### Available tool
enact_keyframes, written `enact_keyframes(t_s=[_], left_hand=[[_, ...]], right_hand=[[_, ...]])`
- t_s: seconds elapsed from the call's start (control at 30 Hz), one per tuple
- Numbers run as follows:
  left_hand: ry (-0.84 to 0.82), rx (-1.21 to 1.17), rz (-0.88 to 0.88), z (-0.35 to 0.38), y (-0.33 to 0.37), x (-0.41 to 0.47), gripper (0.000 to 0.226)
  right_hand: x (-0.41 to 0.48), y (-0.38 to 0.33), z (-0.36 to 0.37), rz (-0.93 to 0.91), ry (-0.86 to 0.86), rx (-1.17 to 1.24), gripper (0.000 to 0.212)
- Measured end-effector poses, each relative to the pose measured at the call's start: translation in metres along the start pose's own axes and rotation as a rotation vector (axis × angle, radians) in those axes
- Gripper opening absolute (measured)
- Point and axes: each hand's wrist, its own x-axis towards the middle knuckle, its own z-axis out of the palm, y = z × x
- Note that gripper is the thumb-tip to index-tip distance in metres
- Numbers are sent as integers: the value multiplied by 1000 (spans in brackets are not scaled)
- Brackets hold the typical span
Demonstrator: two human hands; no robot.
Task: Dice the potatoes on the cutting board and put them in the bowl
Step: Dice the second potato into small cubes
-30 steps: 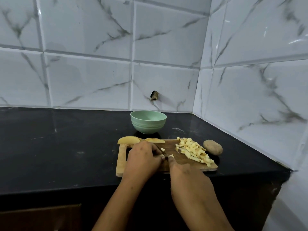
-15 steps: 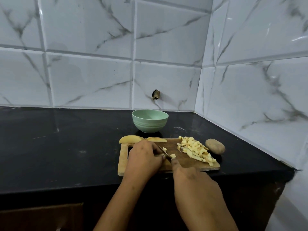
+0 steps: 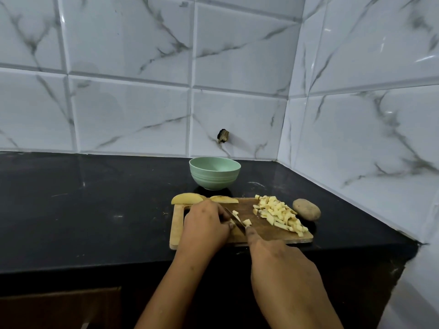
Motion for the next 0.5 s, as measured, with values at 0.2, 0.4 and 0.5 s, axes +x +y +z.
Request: enact_keyframes(t_s=[0.2, 0.4, 0.5], left_hand=[[5, 11, 4, 0, 2, -1, 15], [81, -15, -22, 1, 2, -8, 10], [102, 5, -25, 0, 2, -10, 12]], right_hand=[[12, -3, 9, -8, 23, -31, 70], [29, 2, 6, -18, 101, 29, 53], [20, 6, -1, -11, 115, 84, 57]])
